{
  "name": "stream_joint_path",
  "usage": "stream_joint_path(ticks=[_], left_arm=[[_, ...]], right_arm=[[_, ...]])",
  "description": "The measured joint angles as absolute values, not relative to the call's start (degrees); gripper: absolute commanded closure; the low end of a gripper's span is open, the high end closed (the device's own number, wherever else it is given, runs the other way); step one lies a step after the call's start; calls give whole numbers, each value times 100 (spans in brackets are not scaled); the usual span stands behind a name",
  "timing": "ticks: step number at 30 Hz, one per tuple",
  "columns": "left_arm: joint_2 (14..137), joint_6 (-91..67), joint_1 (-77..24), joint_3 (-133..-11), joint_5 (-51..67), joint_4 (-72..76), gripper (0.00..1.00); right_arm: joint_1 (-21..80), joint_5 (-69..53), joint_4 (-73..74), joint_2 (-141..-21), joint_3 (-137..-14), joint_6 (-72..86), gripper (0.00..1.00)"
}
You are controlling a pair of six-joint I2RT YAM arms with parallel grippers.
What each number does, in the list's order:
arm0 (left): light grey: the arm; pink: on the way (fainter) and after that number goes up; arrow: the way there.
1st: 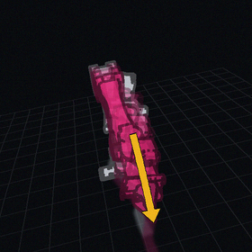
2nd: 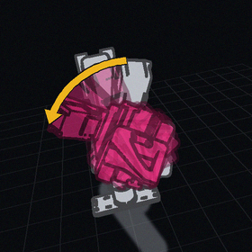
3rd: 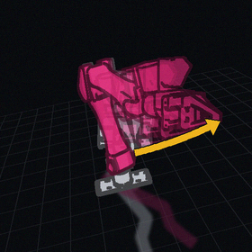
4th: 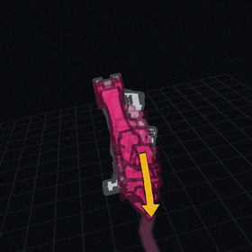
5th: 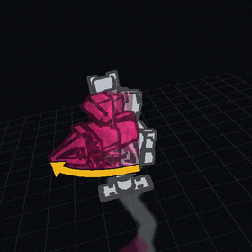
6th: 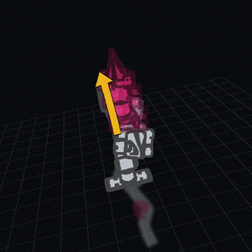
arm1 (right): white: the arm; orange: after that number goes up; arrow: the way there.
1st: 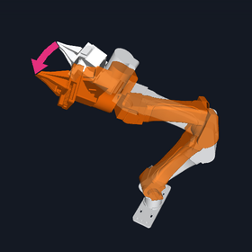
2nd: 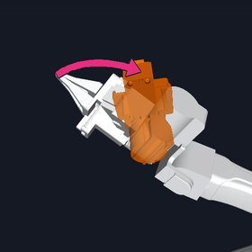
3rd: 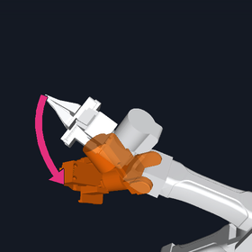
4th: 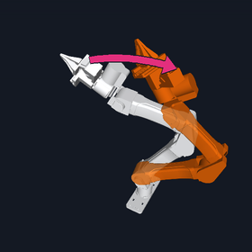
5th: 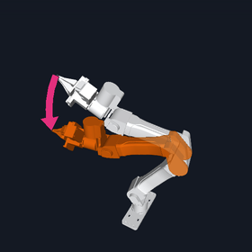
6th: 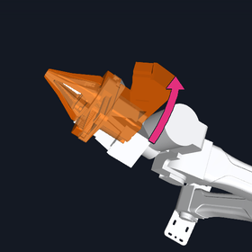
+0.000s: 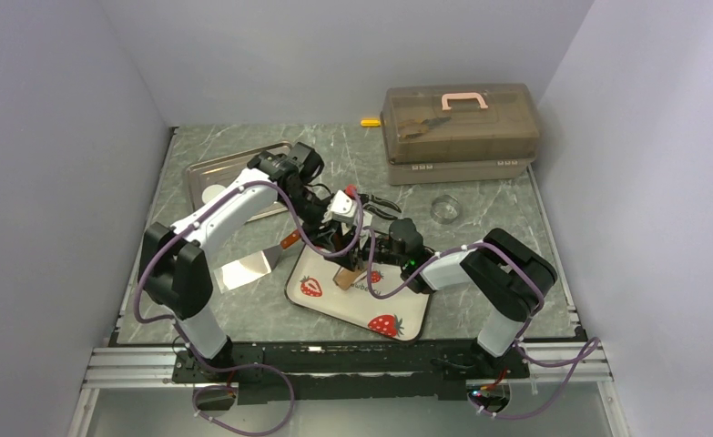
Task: Roll out the dumpling wrappers from the dough
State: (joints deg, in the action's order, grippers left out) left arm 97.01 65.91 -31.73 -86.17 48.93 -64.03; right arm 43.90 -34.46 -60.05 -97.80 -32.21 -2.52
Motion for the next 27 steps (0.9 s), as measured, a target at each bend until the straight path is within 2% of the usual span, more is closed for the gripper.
stream_joint_path(ticks=[3, 6, 8, 9, 10, 11, 12, 18, 22, 27], left_arm=[[9773, 6578, -3175, -8617, 4792, -6396, 44], [9828, 6578, -3175, -8619, 4727, -6394, 56], [9876, 6593, -3175, -8678, 4705, -6445, 66], [9898, 6598, -3175, -8718, 4709, -6514, 76], [9924, 6648, -3177, -8757, 4700, -6556, 97], [9935, 6689, -3177, -8783, 4689, -6560, 100], [9946, 6672, -3179, -8796, 4703, -6567, 100], [10040, 6678, -3175, -8903, 4709, -6683, 100], [10066, 6392, -3162, -8938, 4569, -6801, 100], [9968, 5837, -3135, -8947, 4442, -6676, 100]], right_arm=[[4390, -3444, -6005, -9780, -3221, -252, 88], [4390, -3446, -6005, -9780, -3221, -246, 88], [4390, -3433, -6003, -9780, -3221, -239, 88], [4390, -3417, -6005, -9780, -3221, -228, 88], [4383, -3398, -6007, -9780, -3221, -200, 87], [4368, -3371, -6005, -9780, -3221, -163, 86], [4362, -3347, -6010, -9780, -3221, -161, 85], [4357, -3332, -5961, -9765, -3221, -132, 46], [4353, -3242, -5734, -9406, -3221, -193, 29], [4327, -3100, -4812, -8729, -3218, -211, 24]])
